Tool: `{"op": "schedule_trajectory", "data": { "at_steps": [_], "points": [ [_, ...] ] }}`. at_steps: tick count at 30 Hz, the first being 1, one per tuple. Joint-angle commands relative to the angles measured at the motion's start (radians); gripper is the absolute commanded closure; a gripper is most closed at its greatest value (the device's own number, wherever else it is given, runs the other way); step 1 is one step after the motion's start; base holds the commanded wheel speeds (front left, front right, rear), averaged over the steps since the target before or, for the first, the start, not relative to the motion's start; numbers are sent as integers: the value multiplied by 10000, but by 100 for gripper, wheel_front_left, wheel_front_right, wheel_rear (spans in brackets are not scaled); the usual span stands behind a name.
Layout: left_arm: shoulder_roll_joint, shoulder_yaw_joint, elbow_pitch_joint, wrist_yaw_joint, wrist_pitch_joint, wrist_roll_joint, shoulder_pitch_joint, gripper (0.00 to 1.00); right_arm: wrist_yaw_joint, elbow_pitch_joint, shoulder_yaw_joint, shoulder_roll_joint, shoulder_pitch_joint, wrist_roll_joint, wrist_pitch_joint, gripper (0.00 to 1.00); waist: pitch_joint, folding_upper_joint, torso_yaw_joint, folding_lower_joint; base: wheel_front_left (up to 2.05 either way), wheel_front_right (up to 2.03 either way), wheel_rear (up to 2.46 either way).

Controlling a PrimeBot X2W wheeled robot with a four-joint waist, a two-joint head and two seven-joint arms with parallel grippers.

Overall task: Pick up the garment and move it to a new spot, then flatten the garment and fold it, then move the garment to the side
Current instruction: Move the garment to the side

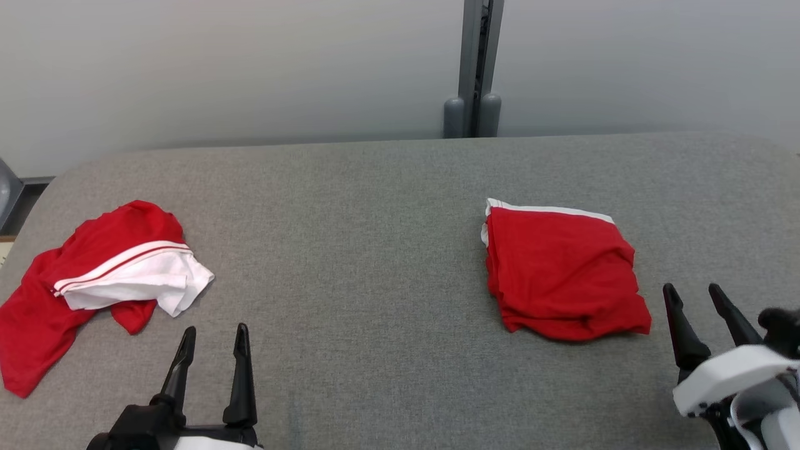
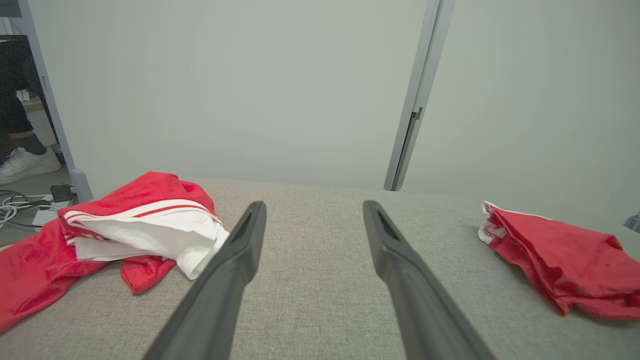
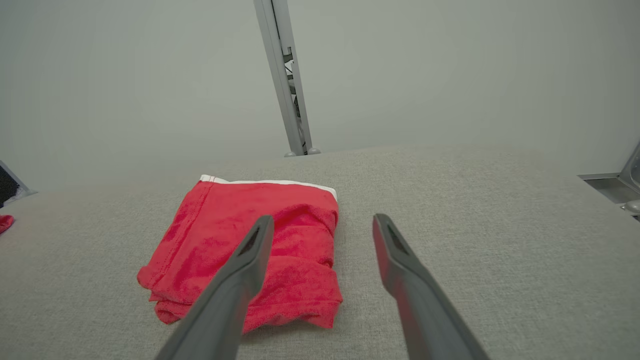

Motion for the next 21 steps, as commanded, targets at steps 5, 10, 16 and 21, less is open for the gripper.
{"op": "schedule_trajectory", "data": {
  "at_steps": [5,10,16,21],
  "points": [
    [41,-461,-87,108,-20,-64,-655,0,2,1572,-56,-260,-1813,719,1909,0,1009,-1,666,0,0,0,0],
    [42,-828,-57,235,-18,-173,-964,0,2,2975,-18,-403,-2919,1219,2815,0,1476,-1,1216,0,0,0,0],
    [39,-1004,-99,339,-18,-172,-1142,0,2,4401,-137,-419,-3765,1861,3066,0,1801,-1,1575,0,0,0,0],
    [39,-943,-160,383,-18,-86,-1182,0,4,4769,95,-171,-4108,2947,3603,100,1994,-1,1448,0,0,0,0]
  ]
}}
